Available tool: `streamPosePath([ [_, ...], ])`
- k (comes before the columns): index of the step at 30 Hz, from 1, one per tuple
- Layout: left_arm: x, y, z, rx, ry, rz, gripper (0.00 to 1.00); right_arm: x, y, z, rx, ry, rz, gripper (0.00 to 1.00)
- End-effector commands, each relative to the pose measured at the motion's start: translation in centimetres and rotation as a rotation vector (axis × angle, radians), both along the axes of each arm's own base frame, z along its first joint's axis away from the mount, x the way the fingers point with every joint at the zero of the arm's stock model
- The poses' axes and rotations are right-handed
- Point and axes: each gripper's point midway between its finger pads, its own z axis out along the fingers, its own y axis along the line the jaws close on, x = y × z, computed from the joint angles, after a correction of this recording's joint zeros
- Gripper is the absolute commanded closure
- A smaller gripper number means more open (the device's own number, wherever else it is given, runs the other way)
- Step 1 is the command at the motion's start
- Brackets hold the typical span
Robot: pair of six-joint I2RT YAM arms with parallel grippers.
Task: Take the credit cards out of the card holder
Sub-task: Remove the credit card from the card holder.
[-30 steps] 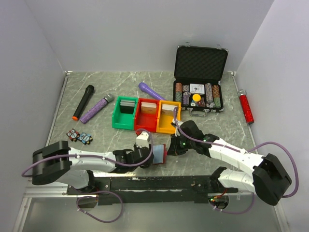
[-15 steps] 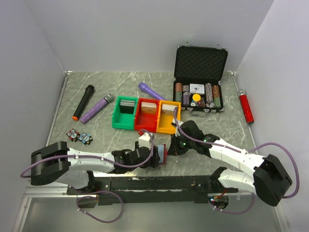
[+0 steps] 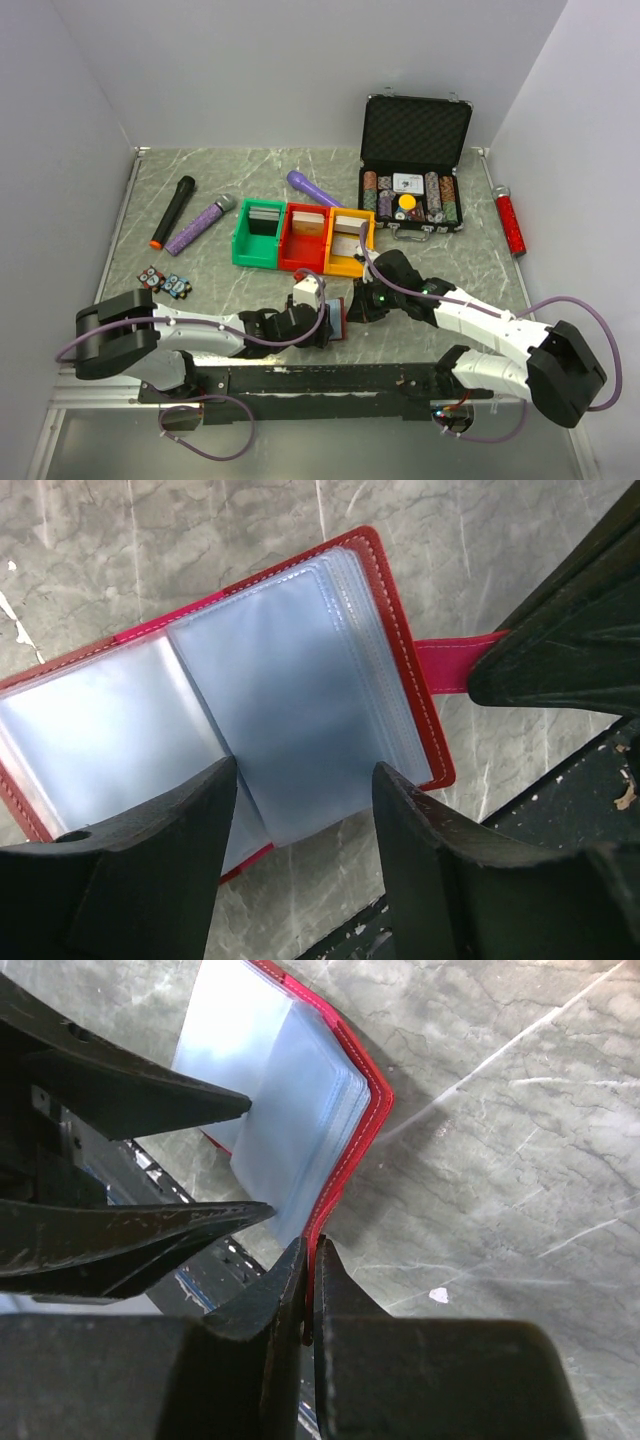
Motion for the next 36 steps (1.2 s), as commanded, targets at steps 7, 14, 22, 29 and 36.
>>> streamPosePath([
  [7, 0.4, -1.1, 0.2, -0.007, 0.006, 0.014, 0.56, 0.4, 0.8, 2.1, 0.05, -0.053, 0.015, 1.0],
  [14, 0.7, 0.0, 0.6, -0.021, -0.002, 0.059, 0.68, 0.4, 0.9, 2.2, 0.05, -0.055, 0.019, 1.0],
  [22, 0.4, 0.8, 2.6, -0.099, -0.025, 0.057, 0.47, 0.5, 1.0, 2.3, 0.045, -0.054, 0.027, 1.0],
  [29, 0.2, -0.7, 4.5, -0.134, -0.054, -0.017, 0.3, 0.6, 1.2, 2.5, 0.053, -0.053, 0.025, 1.0],
  [36, 0.1, -2.0, 3.0, -0.1, -0.026, -0.035, 0.37, 0.5, 1.2, 2.7, 0.052, -0.052, 0.03, 1.0],
])
